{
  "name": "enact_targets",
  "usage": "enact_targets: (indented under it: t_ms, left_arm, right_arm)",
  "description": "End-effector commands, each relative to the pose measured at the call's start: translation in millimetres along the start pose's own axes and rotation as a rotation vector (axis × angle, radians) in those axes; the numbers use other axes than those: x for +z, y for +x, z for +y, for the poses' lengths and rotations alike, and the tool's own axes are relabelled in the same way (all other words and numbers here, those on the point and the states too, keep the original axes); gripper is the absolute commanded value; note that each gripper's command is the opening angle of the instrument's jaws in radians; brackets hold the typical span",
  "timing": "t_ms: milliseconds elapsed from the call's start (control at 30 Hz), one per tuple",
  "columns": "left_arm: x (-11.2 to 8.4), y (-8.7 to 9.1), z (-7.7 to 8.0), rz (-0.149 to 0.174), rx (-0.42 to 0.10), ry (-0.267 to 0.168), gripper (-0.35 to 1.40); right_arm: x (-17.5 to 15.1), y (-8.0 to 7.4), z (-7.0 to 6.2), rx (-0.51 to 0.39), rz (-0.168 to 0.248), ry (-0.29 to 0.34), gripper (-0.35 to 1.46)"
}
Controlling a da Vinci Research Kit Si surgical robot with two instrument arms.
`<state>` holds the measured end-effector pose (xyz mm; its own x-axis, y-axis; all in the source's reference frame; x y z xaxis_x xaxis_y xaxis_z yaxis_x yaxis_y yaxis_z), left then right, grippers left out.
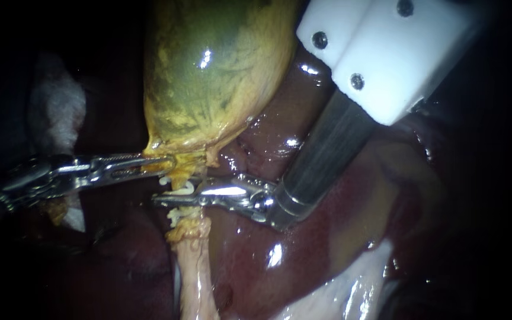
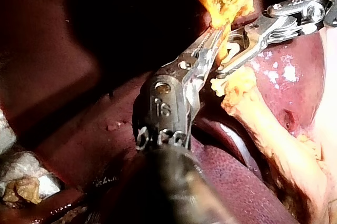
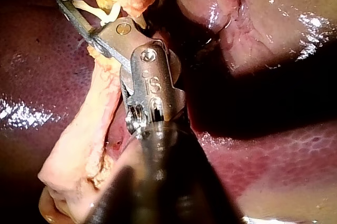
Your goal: Clipping third clip left tube
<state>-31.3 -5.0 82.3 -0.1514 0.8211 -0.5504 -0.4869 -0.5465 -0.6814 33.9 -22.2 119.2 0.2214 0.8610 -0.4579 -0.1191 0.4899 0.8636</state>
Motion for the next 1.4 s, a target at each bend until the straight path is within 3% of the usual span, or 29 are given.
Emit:
enact_targets:
  t_ms: [33,1400]
  left_arm:
    - [-0.1,0.0,0.0,0.000,-0.001,0.000,-0.35]
    - [-0.1,0.1,0.0,0.000,-0.001,0.000,-0.35]
  right_arm:
    - [-0.1,0.1,0.0,-0.001,0.000,0.001,0.54]
    - [-1.0,0.3,0.2,0.044,-0.018,0.003,0.46]
